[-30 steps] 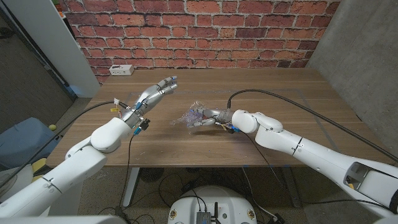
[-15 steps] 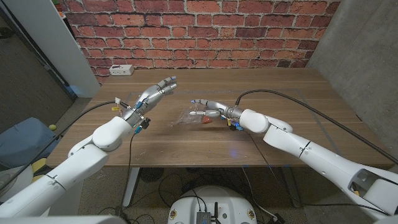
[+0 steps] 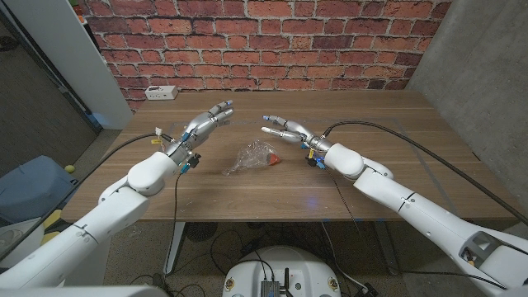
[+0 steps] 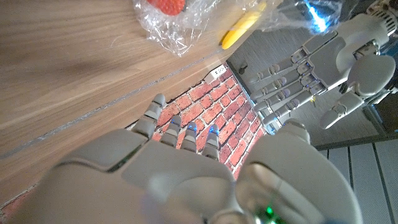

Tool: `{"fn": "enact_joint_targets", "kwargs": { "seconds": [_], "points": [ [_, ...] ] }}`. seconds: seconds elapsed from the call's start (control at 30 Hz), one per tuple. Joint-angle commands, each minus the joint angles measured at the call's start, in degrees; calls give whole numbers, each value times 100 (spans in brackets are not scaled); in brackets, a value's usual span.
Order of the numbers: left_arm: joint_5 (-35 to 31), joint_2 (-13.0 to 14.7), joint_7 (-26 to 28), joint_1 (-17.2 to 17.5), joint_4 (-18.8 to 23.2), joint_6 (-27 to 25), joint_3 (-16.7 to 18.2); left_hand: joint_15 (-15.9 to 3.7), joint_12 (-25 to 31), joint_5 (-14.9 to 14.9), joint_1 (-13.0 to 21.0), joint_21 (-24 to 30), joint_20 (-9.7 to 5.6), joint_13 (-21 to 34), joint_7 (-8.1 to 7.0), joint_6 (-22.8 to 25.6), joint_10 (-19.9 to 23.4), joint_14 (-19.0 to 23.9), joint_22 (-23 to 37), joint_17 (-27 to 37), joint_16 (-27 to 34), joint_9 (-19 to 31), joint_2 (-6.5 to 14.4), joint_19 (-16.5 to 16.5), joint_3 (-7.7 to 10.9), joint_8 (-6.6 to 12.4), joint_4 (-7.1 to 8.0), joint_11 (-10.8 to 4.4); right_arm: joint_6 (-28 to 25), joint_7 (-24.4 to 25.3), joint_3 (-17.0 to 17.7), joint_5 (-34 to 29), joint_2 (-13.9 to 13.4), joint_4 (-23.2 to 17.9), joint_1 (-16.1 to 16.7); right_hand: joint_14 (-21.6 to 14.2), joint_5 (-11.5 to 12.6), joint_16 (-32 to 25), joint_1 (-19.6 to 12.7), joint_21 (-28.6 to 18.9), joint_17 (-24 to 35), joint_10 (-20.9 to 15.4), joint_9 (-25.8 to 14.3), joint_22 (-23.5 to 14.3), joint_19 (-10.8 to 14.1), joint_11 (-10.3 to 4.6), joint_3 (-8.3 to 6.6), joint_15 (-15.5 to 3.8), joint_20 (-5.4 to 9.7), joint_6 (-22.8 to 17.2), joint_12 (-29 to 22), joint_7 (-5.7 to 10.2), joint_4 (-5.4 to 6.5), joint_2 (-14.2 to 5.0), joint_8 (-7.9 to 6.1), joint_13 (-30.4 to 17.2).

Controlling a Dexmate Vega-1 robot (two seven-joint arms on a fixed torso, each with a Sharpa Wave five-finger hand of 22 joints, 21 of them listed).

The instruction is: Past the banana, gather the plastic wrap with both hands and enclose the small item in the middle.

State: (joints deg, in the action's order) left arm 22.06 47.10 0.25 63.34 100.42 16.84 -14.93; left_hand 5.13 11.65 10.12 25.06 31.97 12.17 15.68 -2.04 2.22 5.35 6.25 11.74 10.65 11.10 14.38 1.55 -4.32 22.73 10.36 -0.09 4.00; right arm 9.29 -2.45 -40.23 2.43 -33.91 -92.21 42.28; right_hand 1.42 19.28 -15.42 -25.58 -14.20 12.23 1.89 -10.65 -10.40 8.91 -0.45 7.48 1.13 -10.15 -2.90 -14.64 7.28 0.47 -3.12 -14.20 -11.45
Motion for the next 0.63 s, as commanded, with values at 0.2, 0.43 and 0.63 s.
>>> {"fn": "enact_joint_targets", "kwargs": {
  "seconds": [0.2,0.43,0.63],
  "points": [
    [702,-160,-1372,-960,-1259,556,-330,-5,21,3,18,-11,9,-7,-1,-28,-28,-40,-1,18,-13,-18,73,3,7,6,-52,9,154,928,574,506,434,114,504,-157,-23,-38,-26,0,12,-207,-4,-4,96,19,6,-39,42,-228,-38,-17,-26,2,-11,-6],
    [843,-213,-1721,-1232,-1641,634,-448,-8,24,6,18,-18,9,-16,6,-22,-33,-47,-1,17,-10,-42,82,-2,13,15,-65,17,40,1705,821,305,462,-93,763,-367,-52,-89,-60,46,1,-462,0,-2,85,5,-8,-30,-60,-454,-87,-47,-44,-35,-33,-1],
    [1030,-399,-1897,-1438,-2010,630,-541,-14,27,8,16,-23,9,-25,16,-32,-40,-49,0,17,-6,-65,93,-2,18,17,-76,20,214,2132,953,184,478,-357,1031,-467,-70,-110,-83,47,-4,-533,1,-2,134,8,-19,-22,-67,-552,-84,-95,-58,-58,-33,2]
  ]
}}
